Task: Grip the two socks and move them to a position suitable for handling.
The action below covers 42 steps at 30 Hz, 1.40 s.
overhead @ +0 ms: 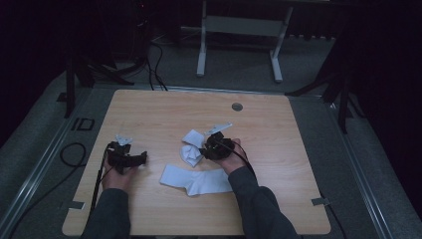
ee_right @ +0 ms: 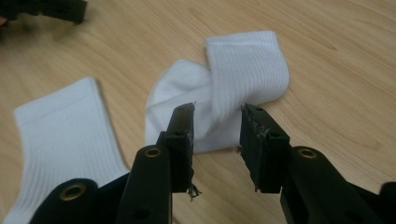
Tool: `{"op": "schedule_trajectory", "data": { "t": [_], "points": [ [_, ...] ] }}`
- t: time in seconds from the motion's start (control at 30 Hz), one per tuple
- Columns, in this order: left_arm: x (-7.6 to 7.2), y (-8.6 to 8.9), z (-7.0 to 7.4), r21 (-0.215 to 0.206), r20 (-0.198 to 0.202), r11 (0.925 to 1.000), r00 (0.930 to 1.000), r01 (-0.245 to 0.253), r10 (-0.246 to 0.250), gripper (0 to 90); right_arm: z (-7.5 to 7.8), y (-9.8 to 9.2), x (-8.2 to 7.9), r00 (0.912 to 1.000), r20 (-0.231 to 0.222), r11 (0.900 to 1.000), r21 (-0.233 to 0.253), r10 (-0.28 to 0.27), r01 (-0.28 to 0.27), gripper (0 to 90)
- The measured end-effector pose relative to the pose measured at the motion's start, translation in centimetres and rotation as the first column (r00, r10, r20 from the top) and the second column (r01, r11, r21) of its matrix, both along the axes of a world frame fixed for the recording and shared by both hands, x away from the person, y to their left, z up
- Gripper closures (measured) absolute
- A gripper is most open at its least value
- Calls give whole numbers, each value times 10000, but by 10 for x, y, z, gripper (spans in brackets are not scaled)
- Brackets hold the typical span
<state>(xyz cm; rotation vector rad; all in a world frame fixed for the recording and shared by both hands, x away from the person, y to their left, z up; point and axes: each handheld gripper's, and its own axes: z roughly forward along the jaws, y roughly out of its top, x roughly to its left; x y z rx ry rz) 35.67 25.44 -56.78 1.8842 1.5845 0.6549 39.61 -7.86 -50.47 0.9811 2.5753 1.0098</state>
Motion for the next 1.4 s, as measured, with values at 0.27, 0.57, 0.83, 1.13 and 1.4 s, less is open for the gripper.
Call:
{"op": "schedule_trajectory", "data": {
  "t": [0.27,0.57,0.83,1.13,1.4],
  "points": [
    [0,0,0,6,-19,10000,10000,8,-7,130,-9,11,12,9982,-550,9997,-17,-251,250,623],
    [0,0,0,3,-18,10000,10000,5,-5,130,-9,10,16,9987,-426,9984,-497,-292,271,884],
    [0,0,0,19,-15,10000,10000,16,-16,130,15,-18,16,9986,202,9982,-345,-493,500,885],
    [0,0,0,1,2,10000,10000,-3,3,130,47,-47,17,9929,1014,9954,-661,-626,695,885],
    [0,0,0,-1,-8,10000,10000,1,-1,130,77,-59,17,9812,1799,9926,-848,-702,865,886]
  ]
}}
